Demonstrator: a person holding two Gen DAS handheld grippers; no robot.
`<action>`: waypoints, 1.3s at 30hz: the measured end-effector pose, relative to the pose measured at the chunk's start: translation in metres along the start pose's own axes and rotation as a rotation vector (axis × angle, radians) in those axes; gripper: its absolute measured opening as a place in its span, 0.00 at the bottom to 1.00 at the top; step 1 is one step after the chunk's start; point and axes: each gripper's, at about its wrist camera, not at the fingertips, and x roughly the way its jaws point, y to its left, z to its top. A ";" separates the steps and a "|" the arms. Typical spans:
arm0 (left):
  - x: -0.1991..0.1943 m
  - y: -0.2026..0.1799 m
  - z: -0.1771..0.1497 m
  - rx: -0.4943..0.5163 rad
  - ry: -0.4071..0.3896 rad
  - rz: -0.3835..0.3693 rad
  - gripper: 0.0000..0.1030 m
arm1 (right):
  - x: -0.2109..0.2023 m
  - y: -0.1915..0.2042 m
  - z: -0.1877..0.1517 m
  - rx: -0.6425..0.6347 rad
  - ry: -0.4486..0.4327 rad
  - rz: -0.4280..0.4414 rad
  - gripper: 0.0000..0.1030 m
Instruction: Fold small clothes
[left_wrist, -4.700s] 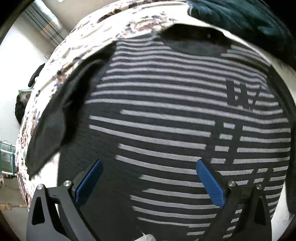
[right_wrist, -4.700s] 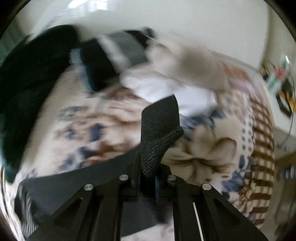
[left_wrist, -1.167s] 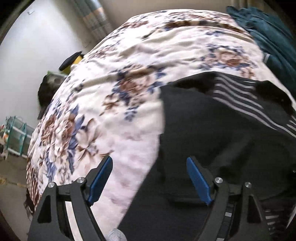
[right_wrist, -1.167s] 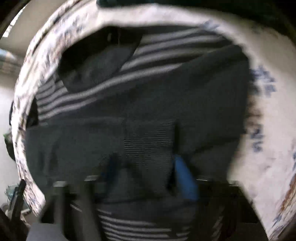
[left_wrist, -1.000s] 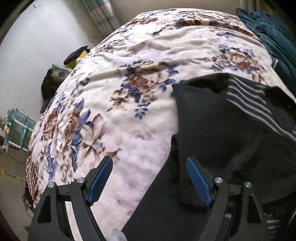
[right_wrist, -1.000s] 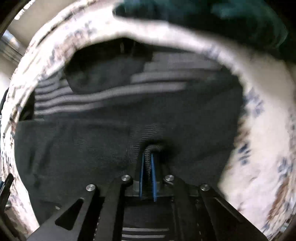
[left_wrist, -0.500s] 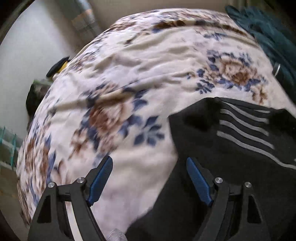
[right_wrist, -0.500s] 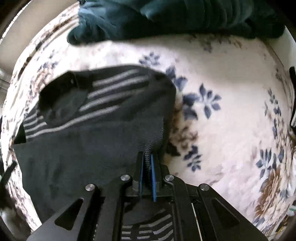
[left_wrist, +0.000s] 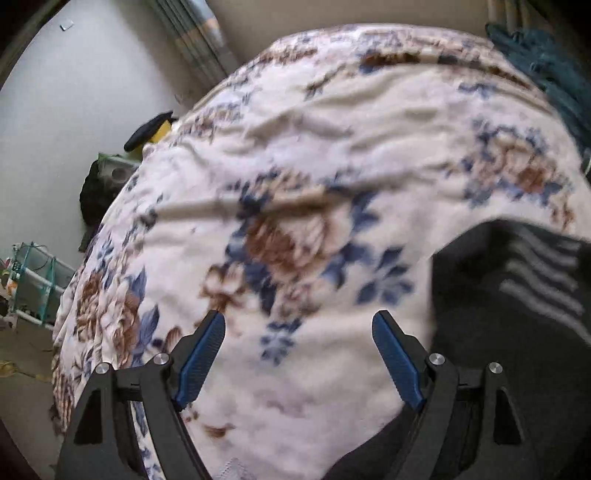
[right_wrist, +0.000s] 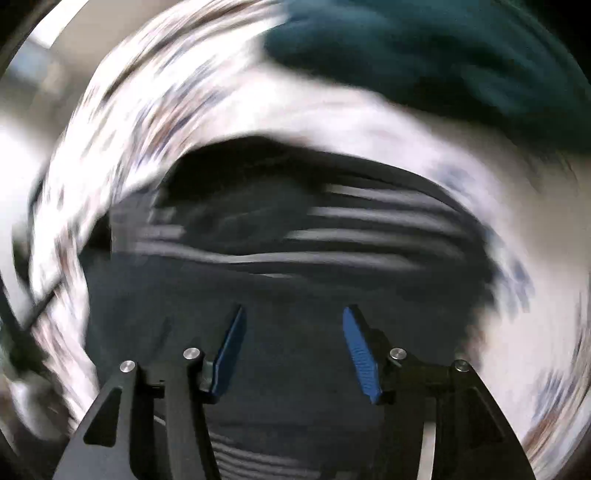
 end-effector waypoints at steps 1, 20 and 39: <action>0.005 0.002 -0.003 -0.001 0.018 -0.004 0.79 | 0.010 0.014 0.007 -0.049 0.015 -0.004 0.56; 0.027 -0.006 -0.008 0.012 0.082 -0.098 0.79 | 0.027 -0.002 -0.006 0.025 0.044 -0.103 0.04; 0.034 -0.045 -0.002 0.138 0.018 -0.042 0.79 | 0.058 0.164 0.107 -0.045 0.073 0.314 0.32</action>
